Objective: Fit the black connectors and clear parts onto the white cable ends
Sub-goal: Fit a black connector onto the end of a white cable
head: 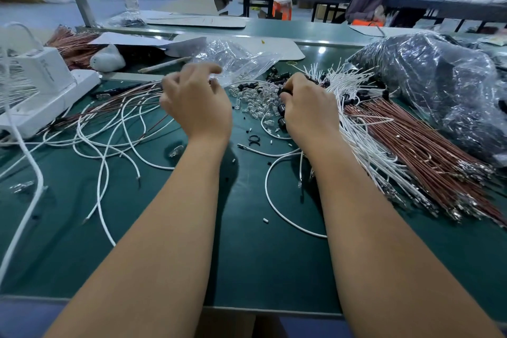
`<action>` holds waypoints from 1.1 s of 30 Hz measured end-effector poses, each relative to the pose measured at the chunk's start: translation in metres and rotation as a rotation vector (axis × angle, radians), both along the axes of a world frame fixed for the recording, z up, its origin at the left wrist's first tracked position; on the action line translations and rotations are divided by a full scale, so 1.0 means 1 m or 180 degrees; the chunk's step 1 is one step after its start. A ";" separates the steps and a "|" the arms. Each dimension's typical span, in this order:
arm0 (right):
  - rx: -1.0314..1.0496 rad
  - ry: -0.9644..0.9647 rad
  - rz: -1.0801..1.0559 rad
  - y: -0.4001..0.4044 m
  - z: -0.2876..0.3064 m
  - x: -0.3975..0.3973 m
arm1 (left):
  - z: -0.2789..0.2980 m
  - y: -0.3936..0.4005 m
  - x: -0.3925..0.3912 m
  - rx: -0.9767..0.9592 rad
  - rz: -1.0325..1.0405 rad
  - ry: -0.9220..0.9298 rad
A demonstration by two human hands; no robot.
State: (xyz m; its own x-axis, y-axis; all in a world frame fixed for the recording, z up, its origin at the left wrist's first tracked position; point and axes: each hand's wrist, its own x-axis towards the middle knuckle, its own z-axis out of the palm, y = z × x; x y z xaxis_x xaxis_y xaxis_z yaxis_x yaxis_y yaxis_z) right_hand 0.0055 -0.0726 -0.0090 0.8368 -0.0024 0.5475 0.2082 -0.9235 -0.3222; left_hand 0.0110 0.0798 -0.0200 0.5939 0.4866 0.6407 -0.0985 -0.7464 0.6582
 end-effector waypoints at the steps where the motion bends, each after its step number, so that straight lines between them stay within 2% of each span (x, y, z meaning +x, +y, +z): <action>1: -0.0040 -0.0003 0.0023 0.002 0.000 0.000 | 0.000 -0.005 -0.001 0.0362 -0.0170 -0.0049; 4: -0.0215 -0.0083 0.0176 0.008 0.000 -0.001 | -0.001 -0.021 -0.003 0.1156 -0.0987 -0.0020; 7: -0.0380 -0.0080 0.0353 0.014 0.000 -0.003 | -0.005 -0.022 -0.001 0.1220 -0.1265 0.0145; 11: -0.0646 -0.0189 -0.0143 0.011 -0.003 -0.001 | -0.004 -0.013 0.003 0.0923 -0.0827 0.0253; 14: -0.0336 0.0003 -0.0568 -0.004 -0.003 0.001 | -0.008 0.002 0.004 0.0776 0.0010 0.0696; 16: -0.0029 0.0163 -0.0713 -0.013 -0.002 0.002 | -0.010 0.009 0.004 0.0756 0.0107 0.0997; 19: 0.0231 0.0274 -0.0407 -0.011 -0.002 0.001 | -0.007 -0.004 0.002 0.1218 -0.0238 0.0722; 22: 0.0309 0.0259 0.0262 0.004 -0.001 -0.003 | -0.004 -0.027 0.000 0.1618 -0.1064 0.0276; 26: 0.0020 0.0227 0.0451 0.009 -0.002 -0.001 | -0.006 -0.030 0.002 0.1067 -0.1680 0.0408; 33: 0.0030 0.0473 0.0223 0.003 -0.008 0.003 | -0.011 -0.016 0.009 0.0475 -0.1254 0.0791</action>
State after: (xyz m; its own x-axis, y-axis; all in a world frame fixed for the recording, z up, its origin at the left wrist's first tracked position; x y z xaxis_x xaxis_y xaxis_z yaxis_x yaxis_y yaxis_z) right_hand 0.0086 -0.0692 -0.0170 0.9069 0.0543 0.4179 0.2214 -0.9052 -0.3628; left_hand 0.0205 0.0642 -0.0312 0.8582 0.1079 0.5018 -0.2458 -0.7719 0.5864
